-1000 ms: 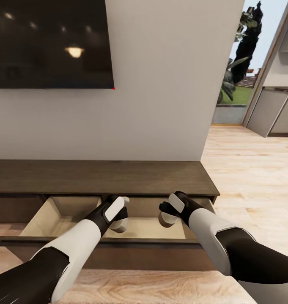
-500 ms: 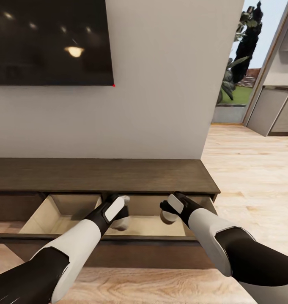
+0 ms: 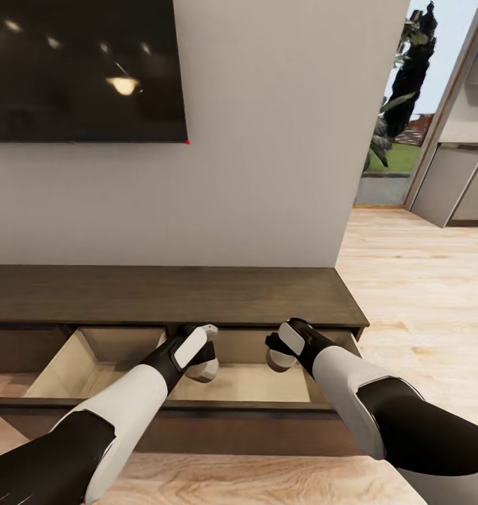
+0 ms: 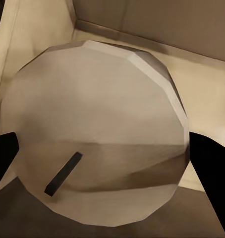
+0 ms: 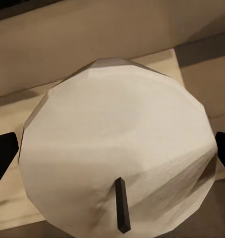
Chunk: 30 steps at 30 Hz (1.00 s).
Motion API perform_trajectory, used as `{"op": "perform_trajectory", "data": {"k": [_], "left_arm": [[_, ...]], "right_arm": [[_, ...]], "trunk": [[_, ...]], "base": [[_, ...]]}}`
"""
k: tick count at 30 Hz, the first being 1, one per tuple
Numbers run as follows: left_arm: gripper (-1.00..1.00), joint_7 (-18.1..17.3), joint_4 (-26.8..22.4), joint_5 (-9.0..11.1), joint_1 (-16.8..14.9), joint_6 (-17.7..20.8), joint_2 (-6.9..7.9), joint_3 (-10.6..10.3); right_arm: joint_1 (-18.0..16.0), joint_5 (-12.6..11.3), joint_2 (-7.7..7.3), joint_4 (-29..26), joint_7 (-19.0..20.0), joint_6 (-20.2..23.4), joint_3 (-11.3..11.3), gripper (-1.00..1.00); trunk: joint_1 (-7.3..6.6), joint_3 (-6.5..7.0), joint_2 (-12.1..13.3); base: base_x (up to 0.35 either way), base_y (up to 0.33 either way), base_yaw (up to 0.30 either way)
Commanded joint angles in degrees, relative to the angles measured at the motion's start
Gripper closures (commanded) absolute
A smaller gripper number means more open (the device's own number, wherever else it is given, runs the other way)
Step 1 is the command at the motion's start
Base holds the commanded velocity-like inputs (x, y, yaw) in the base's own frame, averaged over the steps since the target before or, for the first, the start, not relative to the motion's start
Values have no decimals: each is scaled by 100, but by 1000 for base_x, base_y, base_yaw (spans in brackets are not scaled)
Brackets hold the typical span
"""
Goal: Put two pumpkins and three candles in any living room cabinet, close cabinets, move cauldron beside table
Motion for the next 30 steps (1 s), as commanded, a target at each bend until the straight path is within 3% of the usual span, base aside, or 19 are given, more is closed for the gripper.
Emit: {"op": "perform_trajectory", "data": {"k": [1, 11, 21, 30], "left_arm": [[100, 0, 0, 0, 0, 0, 0, -38], [100, -8, 4, 4, 0, -4, 0, -182], [100, -15, 2, 1, 0, -4, 0, -193], [100, -17, -21, 3, 0, -14, 0, -201]], "right_arm": [[0, -1, 0, 1, -2, -2, 0, 100], [5, 0, 0, 1, -2, -5, 0, 100], [1, 6, 0, -1, -2, -12, 8, 100], [4, 8, 0, -4, 3, -14, 51, 100]], "trunk": [[22, -18, -40], [242, -197, -441], [267, -419, -455], [267, -419, -455]], "base": [[0, 0, 0], [0, 0, 0], [0, 0, 0], [33, 0, 0]]}}
